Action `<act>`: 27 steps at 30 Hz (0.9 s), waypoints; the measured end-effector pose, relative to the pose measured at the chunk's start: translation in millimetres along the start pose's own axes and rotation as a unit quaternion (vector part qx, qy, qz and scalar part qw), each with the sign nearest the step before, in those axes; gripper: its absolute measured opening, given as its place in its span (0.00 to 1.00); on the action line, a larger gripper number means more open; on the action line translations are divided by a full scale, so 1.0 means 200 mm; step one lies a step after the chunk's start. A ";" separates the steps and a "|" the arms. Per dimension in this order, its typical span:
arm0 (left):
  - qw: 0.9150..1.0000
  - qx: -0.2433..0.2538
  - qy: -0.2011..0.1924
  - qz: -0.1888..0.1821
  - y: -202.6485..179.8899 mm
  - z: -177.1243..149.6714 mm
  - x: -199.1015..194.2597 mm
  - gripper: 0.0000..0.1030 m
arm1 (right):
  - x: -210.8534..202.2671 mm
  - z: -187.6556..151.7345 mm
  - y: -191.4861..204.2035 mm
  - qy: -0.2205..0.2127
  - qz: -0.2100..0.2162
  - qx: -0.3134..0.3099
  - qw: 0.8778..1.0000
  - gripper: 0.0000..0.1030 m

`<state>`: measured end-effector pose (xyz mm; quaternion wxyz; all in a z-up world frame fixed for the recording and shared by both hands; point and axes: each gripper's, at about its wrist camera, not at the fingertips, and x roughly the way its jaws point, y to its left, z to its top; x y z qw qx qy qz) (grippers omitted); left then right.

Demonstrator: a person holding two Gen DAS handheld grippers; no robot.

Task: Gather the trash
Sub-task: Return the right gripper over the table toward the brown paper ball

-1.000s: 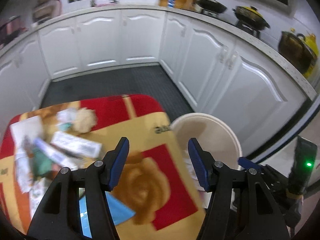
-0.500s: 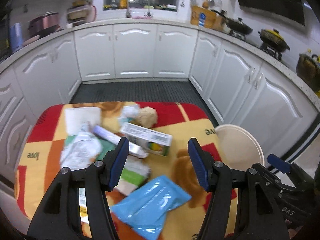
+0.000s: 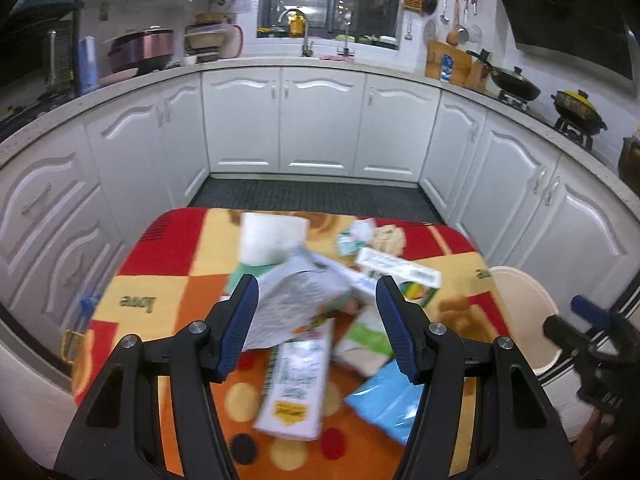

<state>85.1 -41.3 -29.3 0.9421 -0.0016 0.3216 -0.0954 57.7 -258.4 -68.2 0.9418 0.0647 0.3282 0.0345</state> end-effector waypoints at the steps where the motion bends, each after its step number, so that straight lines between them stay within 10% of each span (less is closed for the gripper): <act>1: 1.000 0.002 0.000 0.004 0.03 -0.01 -0.01 0.58 | 0.00 0.00 0.02 0.001 -0.001 -0.006 1.000 0.82; 27: 1.000 -0.016 0.006 0.018 0.27 -0.07 0.08 0.58 | 0.10 0.03 0.08 0.013 0.012 -0.005 1.000 0.91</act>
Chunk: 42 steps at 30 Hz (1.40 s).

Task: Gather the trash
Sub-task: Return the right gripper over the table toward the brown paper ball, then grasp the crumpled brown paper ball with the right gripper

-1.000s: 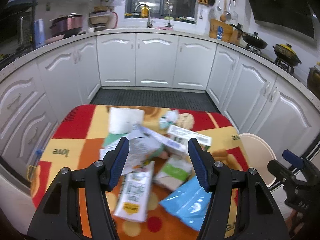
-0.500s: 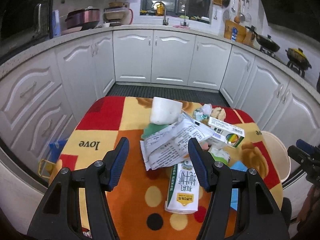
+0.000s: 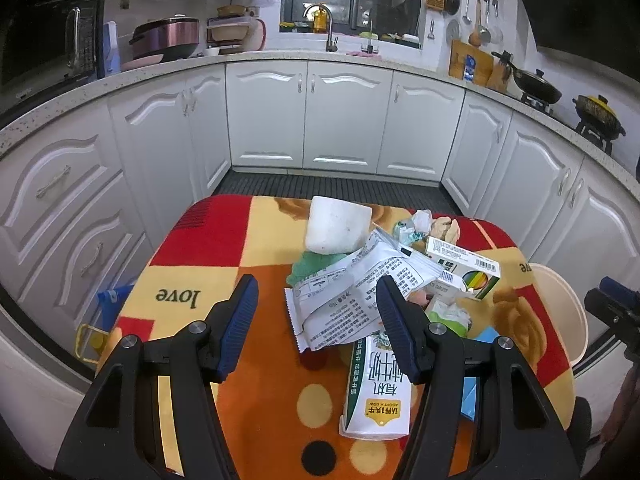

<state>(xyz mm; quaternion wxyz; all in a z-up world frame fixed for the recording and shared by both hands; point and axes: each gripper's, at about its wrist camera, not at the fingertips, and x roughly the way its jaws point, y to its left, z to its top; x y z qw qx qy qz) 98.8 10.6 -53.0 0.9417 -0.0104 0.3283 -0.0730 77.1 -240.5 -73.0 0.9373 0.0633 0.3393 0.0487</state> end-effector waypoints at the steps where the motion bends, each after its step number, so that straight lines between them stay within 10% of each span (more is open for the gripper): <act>1: 1.000 0.000 0.002 -0.001 0.00 0.00 0.01 0.58 | 0.00 0.00 0.00 0.002 -0.001 -0.001 1.000 0.91; 22: 1.000 -0.006 0.013 0.007 0.04 0.03 0.11 0.58 | 0.14 0.06 -0.02 0.029 -0.002 -0.004 1.000 0.91; 42: 0.987 -0.038 0.103 -0.117 0.20 0.33 0.58 0.58 | 0.73 0.35 -0.12 0.137 0.066 0.040 0.988 0.91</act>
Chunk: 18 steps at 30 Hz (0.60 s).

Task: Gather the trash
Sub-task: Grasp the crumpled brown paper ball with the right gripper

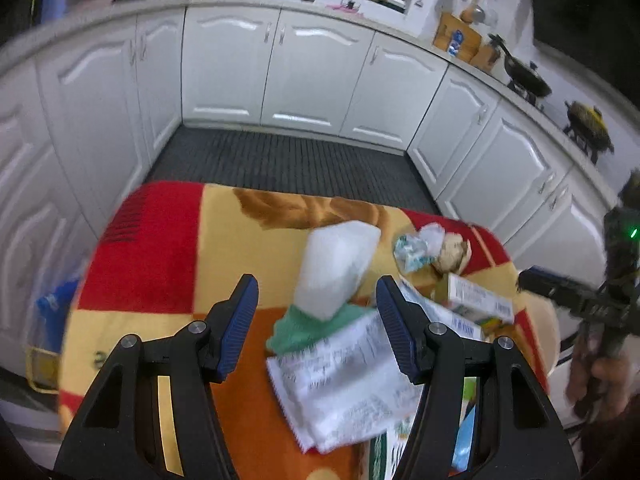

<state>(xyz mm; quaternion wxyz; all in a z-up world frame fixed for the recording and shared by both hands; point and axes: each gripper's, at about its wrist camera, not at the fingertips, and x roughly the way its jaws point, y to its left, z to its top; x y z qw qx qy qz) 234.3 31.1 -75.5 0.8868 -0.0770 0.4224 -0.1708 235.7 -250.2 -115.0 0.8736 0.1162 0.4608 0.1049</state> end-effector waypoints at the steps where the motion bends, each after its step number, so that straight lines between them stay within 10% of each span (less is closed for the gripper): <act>1: 1.000 -0.005 0.003 -0.010 0.01 0.01 0.02 0.58 | 0.04 0.02 -0.01 0.008 0.004 0.003 1.000 0.91; 12: 0.998 0.049 0.026 0.008 -0.07 0.10 0.24 0.59 | 0.35 0.15 0.02 0.062 0.001 -0.027 0.998 0.77; 16: 0.999 0.032 0.040 -0.014 -0.05 0.11 0.28 0.43 | 0.43 0.15 -0.01 0.080 0.042 -0.011 0.996 0.36; 18: 0.998 0.027 0.048 -0.018 -0.04 0.10 0.28 0.37 | 0.43 0.13 0.00 0.078 0.041 -0.015 0.996 0.34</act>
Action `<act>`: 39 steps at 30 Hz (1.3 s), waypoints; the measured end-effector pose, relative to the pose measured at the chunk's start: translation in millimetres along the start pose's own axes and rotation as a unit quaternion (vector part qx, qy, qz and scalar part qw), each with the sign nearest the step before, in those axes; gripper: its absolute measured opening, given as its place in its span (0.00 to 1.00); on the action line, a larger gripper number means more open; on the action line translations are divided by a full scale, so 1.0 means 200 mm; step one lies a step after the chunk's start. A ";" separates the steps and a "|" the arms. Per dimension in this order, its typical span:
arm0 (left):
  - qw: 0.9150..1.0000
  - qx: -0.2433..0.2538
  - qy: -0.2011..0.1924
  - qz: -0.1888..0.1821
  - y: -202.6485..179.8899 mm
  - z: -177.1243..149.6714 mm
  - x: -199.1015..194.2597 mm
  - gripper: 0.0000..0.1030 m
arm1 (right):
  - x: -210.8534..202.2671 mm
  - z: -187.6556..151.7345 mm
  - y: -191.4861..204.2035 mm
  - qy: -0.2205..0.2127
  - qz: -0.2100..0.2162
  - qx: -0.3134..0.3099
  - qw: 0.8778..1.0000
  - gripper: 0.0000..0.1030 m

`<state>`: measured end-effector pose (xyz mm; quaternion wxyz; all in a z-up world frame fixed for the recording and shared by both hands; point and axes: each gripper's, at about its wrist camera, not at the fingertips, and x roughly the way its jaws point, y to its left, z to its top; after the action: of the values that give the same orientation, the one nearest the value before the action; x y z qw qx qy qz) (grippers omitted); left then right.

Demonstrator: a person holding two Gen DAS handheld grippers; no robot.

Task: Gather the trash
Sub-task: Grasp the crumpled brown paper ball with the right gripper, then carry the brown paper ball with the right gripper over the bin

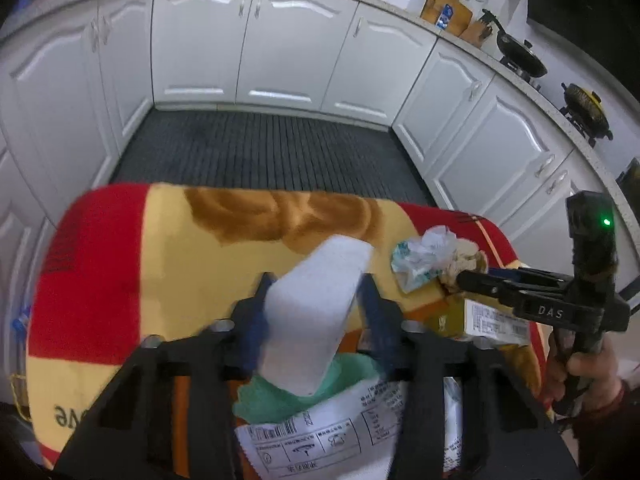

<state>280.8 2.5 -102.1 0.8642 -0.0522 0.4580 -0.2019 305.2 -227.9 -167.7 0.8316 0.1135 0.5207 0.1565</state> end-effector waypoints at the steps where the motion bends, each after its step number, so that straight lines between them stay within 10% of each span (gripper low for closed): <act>1: 1.000 0.000 -0.005 0.000 0.00 0.00 -0.01 0.36 | -0.02 -0.02 0.01 -0.009 -0.001 -0.006 1.000 0.32; 21: 0.993 0.019 -0.112 0.023 -0.26 -0.21 -0.63 0.34 | -0.64 -0.45 0.07 -0.104 0.020 -0.005 0.994 0.30; 39: 0.989 0.089 -0.114 0.037 -0.76 -0.47 -0.57 0.34 | -0.85 -0.78 0.06 -0.127 -0.013 -0.009 0.992 0.30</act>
<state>101.6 -81.0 -26.5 0.9189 0.0187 0.3380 -0.2024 93.4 -277.9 -90.5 0.8940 0.1181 0.4107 0.1343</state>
